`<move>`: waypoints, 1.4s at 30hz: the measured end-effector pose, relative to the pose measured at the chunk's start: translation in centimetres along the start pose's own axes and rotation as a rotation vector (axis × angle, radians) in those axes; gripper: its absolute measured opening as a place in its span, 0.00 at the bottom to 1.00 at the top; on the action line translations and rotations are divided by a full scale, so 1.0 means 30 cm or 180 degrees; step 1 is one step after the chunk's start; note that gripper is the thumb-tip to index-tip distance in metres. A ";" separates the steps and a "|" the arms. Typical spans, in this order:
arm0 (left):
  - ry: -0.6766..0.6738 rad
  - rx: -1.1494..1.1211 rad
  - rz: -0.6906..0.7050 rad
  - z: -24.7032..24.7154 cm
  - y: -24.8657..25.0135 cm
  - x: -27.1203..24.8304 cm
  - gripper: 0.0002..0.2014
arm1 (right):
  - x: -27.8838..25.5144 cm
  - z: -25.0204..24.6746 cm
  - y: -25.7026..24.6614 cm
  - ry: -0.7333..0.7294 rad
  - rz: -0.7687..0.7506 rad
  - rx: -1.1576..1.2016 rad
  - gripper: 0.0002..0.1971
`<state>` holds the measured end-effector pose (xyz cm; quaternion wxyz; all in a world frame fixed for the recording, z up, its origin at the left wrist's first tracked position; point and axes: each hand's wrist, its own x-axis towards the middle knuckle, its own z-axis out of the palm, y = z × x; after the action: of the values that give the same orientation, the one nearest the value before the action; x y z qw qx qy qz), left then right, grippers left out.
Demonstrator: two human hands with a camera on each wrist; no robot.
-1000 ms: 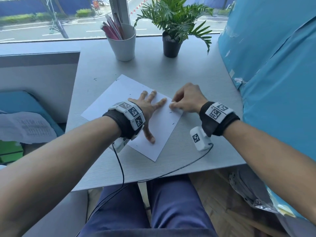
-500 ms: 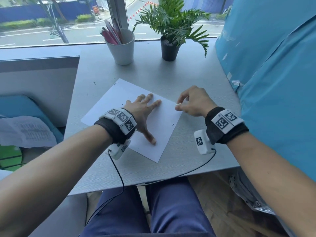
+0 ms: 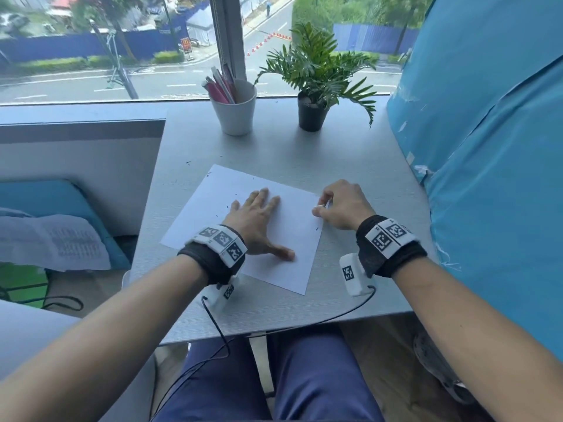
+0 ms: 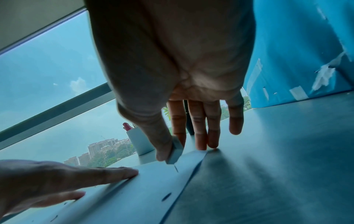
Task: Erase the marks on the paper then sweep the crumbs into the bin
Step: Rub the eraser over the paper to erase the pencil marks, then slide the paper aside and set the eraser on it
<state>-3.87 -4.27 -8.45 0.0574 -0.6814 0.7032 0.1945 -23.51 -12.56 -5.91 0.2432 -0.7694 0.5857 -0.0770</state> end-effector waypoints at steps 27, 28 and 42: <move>0.0170 -0.0075 -0.0274 -0.007 0.067 0.020 0.63 | -0.020 -0.003 -0.022 0.0212 0.0526 0.2281 0.06; 0.0205 -0.0179 -0.0238 -0.024 0.060 0.022 0.64 | -0.023 -0.013 -0.030 0.0378 0.0356 0.1989 0.06; 0.1730 -0.0990 -0.0051 -0.280 -0.185 -0.097 0.62 | -0.144 -0.286 -0.215 0.2052 -0.2136 0.0606 0.11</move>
<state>3.30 -4.49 -0.81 -0.2361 -0.7146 0.6493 0.1100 -22.70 -9.67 5.27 0.0802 -0.8272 0.3408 -0.4395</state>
